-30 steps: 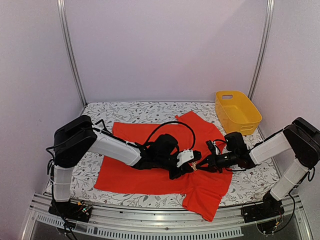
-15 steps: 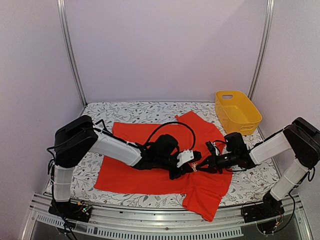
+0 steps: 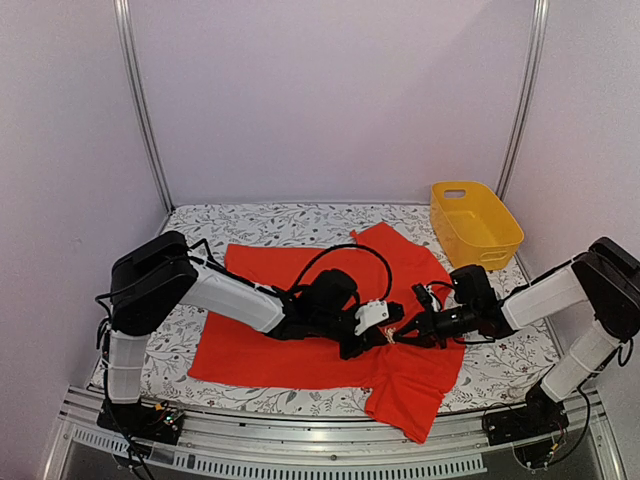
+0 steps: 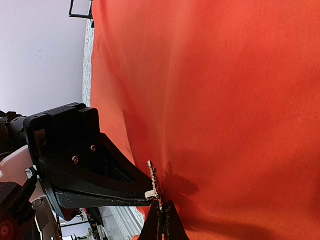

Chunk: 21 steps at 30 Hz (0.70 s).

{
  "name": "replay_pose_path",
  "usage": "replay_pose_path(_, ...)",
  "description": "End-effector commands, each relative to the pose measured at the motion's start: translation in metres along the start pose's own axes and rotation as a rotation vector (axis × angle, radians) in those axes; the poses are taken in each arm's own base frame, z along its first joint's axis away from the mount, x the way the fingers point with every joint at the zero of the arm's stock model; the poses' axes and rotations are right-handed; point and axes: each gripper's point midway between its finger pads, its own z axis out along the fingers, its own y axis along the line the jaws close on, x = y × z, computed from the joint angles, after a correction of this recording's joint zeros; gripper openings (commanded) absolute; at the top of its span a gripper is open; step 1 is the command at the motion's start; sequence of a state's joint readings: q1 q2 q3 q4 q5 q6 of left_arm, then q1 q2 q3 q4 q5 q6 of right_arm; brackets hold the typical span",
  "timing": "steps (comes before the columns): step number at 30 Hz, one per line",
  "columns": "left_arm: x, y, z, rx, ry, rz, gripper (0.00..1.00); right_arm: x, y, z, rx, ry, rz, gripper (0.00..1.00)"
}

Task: Pin the brooch onto the clothing

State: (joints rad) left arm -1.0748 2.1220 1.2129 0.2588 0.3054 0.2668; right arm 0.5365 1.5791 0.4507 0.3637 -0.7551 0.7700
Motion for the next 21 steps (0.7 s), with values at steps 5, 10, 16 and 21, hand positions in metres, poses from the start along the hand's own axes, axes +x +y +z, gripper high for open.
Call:
replay_pose_path(5, 0.000, 0.008, -0.001, -0.031, 0.012, -0.004, 0.00, 0.019, 0.008, -0.005, -0.033, 0.056, -0.004, 0.00)
replay_pose_path(10, -0.005, 0.003, -0.007, 0.000, 0.009, -0.044, 0.11, 0.022, 0.005, -0.005, -0.032, 0.070, -0.012, 0.00)
replay_pose_path(16, -0.007, -0.003, -0.019, 0.039, -0.003, -0.115, 0.37, 0.023, 0.005, -0.004, -0.026, 0.089, -0.030, 0.00)
replay_pose_path(21, -0.011, 0.002, -0.035, 0.076, -0.055, -0.199, 0.48, 0.022, 0.003, -0.004, -0.018, 0.094, -0.045, 0.00)
